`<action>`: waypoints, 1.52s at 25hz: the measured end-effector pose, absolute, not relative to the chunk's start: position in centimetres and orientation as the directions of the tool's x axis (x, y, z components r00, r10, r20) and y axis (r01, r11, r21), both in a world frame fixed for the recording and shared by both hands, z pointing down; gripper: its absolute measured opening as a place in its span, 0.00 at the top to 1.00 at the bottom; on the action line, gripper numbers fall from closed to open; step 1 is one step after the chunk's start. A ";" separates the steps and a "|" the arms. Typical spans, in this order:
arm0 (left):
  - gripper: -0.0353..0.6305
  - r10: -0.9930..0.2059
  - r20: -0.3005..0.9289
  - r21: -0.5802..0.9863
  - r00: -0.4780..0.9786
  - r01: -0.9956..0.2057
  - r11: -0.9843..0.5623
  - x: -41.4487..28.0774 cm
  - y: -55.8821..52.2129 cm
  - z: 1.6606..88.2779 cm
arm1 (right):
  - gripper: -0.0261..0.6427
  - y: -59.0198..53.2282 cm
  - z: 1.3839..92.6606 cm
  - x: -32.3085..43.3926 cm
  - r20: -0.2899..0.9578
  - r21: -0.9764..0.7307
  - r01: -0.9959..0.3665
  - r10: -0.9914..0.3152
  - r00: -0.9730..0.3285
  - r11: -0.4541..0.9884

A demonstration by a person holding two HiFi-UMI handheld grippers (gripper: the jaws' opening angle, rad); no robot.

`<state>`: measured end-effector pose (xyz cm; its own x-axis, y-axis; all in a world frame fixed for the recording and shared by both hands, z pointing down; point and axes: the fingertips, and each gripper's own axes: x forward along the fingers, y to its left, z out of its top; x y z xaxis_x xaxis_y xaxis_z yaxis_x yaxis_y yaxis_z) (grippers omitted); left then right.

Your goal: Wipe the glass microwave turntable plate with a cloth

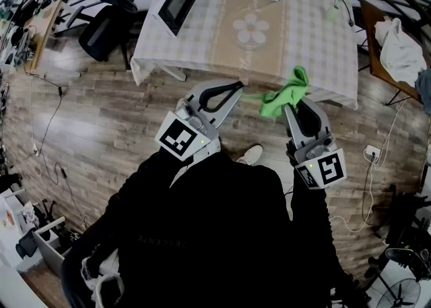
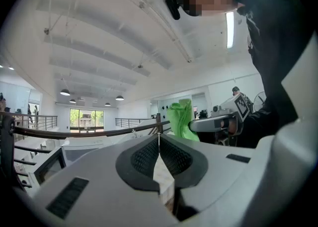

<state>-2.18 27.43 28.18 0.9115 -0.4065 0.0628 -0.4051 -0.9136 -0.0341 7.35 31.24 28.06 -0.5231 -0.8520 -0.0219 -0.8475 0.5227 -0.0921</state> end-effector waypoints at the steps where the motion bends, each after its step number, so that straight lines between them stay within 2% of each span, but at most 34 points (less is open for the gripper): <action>1: 0.91 -0.406 0.059 -0.036 0.912 -0.404 -0.914 -2.5 27.1 28.3 | 0.83 31.0 28.2 7.2 -0.022 -0.090 -0.856 -0.860 -0.509 0.509; 23: 0.91 -0.405 0.023 -0.004 0.914 -0.405 -0.914 -5.7 28.2 29.1 | 0.83 32.0 29.0 5.4 -0.024 -0.112 -0.880 -0.887 -0.462 0.462; 38: 0.91 -0.424 0.006 -0.043 0.905 -0.424 -0.905 -2.5 28.4 27.7 | 0.82 31.8 28.3 8.4 -0.033 -0.042 -0.884 -0.885 -0.464 0.465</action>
<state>-2.48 28.35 27.73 0.9054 -0.4244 0.0064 -0.4238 -0.9048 -0.0426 8.41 31.80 28.31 -0.4640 -0.8852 -0.0333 -0.8842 0.4651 -0.0424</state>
